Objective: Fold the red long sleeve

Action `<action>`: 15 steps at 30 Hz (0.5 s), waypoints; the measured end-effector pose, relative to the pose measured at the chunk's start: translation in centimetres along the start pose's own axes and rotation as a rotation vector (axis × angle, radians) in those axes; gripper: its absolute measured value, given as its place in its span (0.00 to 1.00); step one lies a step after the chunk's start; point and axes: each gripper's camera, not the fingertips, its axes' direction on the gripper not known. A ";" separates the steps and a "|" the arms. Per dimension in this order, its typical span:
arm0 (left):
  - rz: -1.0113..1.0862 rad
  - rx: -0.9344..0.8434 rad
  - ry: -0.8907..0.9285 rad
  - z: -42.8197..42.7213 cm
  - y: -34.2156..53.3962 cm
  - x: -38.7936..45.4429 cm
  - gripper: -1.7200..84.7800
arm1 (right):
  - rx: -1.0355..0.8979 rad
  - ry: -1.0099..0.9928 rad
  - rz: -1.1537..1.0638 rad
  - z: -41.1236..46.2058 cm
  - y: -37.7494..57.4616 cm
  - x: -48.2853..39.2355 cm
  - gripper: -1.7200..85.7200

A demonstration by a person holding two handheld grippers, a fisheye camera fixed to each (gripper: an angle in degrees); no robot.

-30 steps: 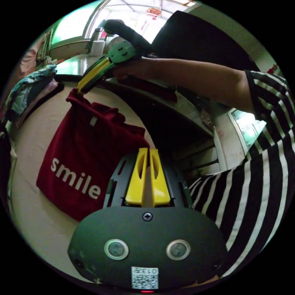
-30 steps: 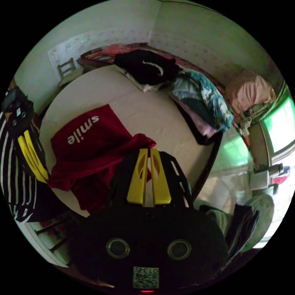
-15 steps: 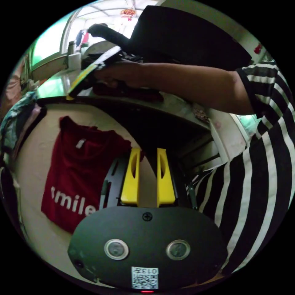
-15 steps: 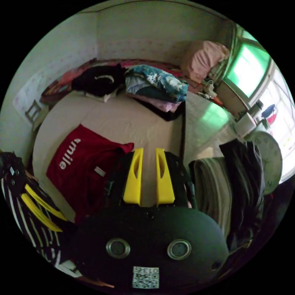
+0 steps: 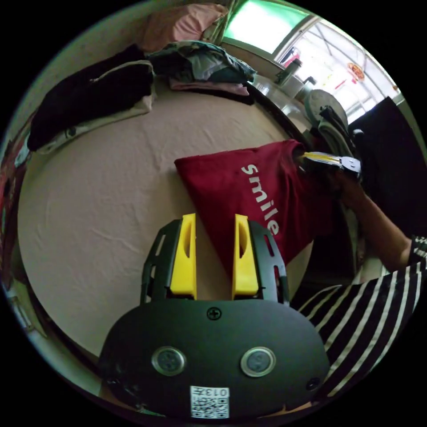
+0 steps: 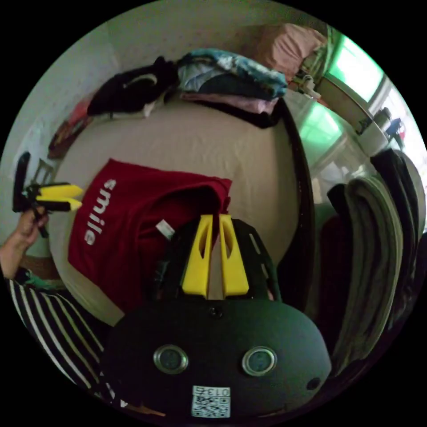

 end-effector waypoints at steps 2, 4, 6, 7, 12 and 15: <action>-0.026 -0.011 0.072 1.0 -1.2 -0.8 0.18 | 0.075 -0.060 0.075 -1.9 1.6 2.0 0.13; -0.045 -0.022 0.147 2.0 -2.3 -1.2 0.18 | 0.124 -0.211 0.187 -3.1 3.7 4.1 0.21; -0.064 -0.025 0.209 2.9 -3.4 -1.4 0.18 | 0.121 -0.316 0.204 -3.4 5.0 4.7 0.22; -0.075 -0.027 0.227 3.4 -4.1 -1.4 0.18 | 0.149 -0.334 0.219 -3.7 5.9 4.8 0.23; -0.097 -0.060 0.243 5.6 -6.7 -0.9 0.19 | 0.057 -0.291 0.182 -1.9 7.2 4.1 0.24; -0.097 -0.076 0.240 6.9 -8.4 -0.1 0.19 | -0.023 -0.348 0.190 0.1 7.9 4.2 0.23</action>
